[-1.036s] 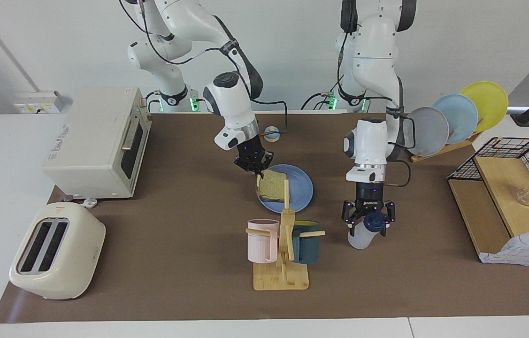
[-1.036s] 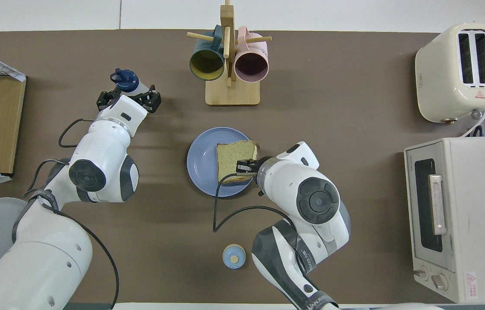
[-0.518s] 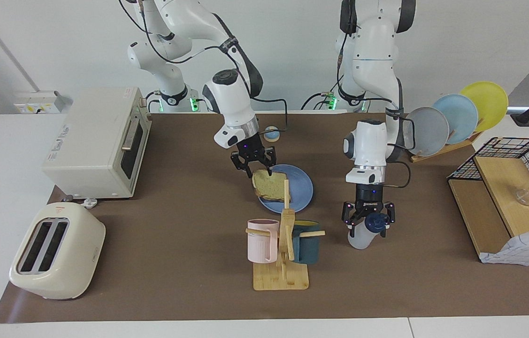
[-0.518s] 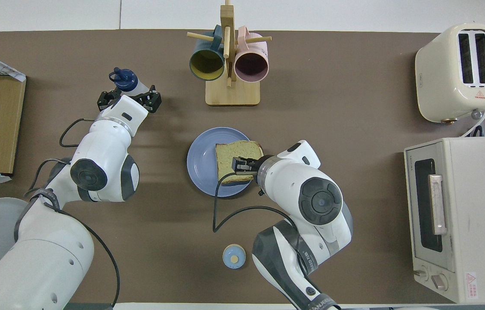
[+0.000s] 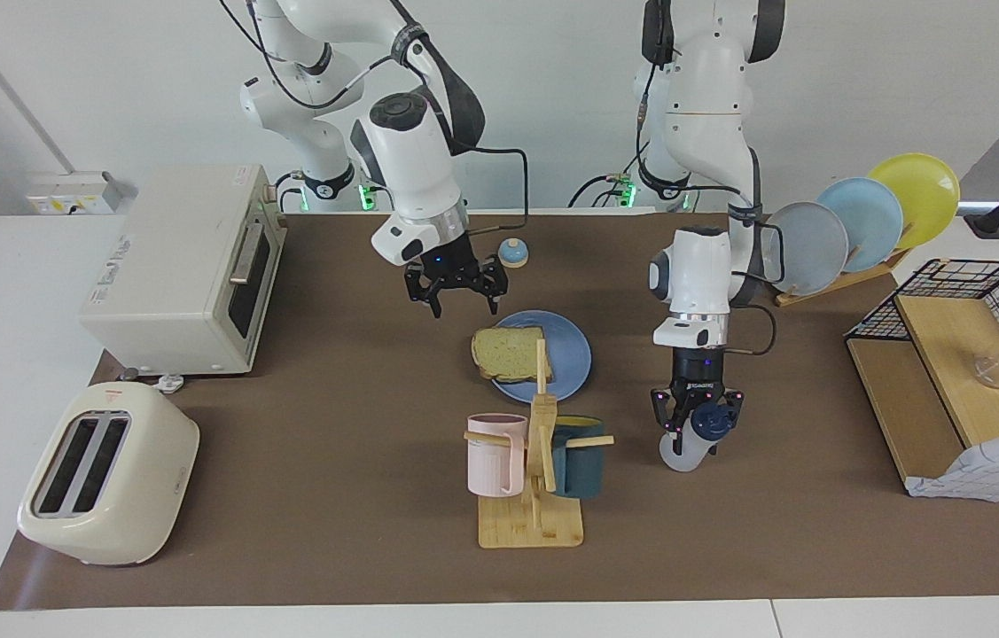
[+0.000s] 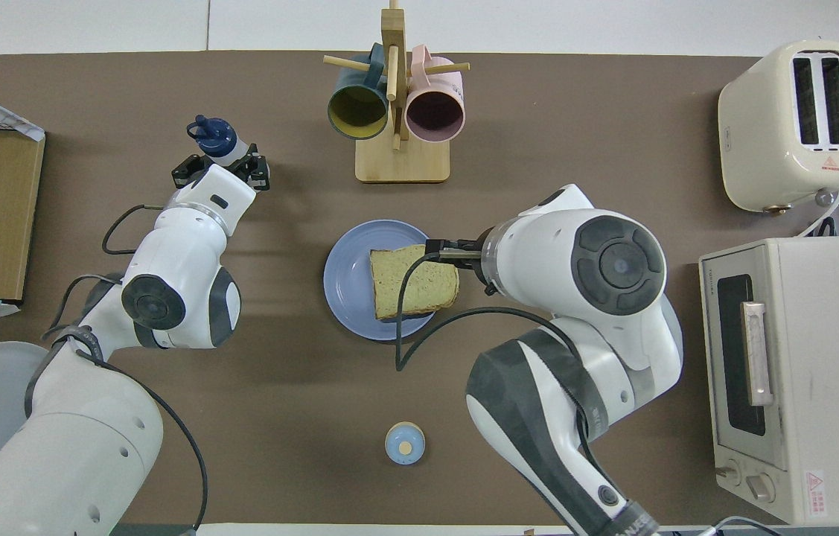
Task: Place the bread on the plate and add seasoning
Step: 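Withdraw the right gripper while the left gripper approaches the bottle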
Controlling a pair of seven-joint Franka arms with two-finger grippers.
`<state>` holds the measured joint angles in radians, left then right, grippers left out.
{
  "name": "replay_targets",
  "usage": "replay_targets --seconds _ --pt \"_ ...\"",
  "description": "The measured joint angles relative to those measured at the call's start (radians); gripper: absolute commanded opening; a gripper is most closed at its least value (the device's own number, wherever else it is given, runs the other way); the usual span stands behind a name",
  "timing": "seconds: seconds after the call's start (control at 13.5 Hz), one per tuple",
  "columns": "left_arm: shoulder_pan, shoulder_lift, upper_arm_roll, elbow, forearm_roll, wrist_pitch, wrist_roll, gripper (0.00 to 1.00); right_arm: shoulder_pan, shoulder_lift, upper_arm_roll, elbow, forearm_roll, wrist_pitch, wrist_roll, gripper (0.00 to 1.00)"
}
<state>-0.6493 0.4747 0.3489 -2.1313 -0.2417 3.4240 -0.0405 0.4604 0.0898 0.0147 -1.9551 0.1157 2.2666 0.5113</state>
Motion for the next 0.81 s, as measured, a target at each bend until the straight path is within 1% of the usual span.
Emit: replay_targets --seconds 0.15,0.3,0.44,0.59,0.67,0.81 --pt "0.001 0.0 0.002 0.0 0.0 0.0 0.002 0.0 -0.097 -0.012 -0.003 0.056 -0.001 -0.137 -0.143 1.0" --pt "0.001 0.0 0.007 0.004 0.0 -0.001 0.003 0.0 -0.219 -0.023 -0.006 0.155 -0.001 -0.307 -0.297 1.0" --pt "0.002 -0.005 0.011 0.012 0.0 -0.026 0.007 0.0 -0.298 -0.039 -0.01 0.229 -0.005 -0.45 -0.37 1.0" --pt "0.002 -0.028 0.012 0.034 0.0 -0.112 0.04 0.0 -0.318 -0.068 -0.01 0.254 -0.062 -0.543 -0.377 1.0" --pt "0.002 -0.05 0.013 0.045 0.0 -0.164 0.054 0.0 -0.324 -0.087 -0.01 0.256 -0.092 -0.578 -0.377 1.0" --pt "0.002 -0.098 0.016 0.052 0.0 -0.237 0.076 0.0 -0.34 -0.121 -0.01 0.256 -0.111 -0.652 -0.377 1.0"
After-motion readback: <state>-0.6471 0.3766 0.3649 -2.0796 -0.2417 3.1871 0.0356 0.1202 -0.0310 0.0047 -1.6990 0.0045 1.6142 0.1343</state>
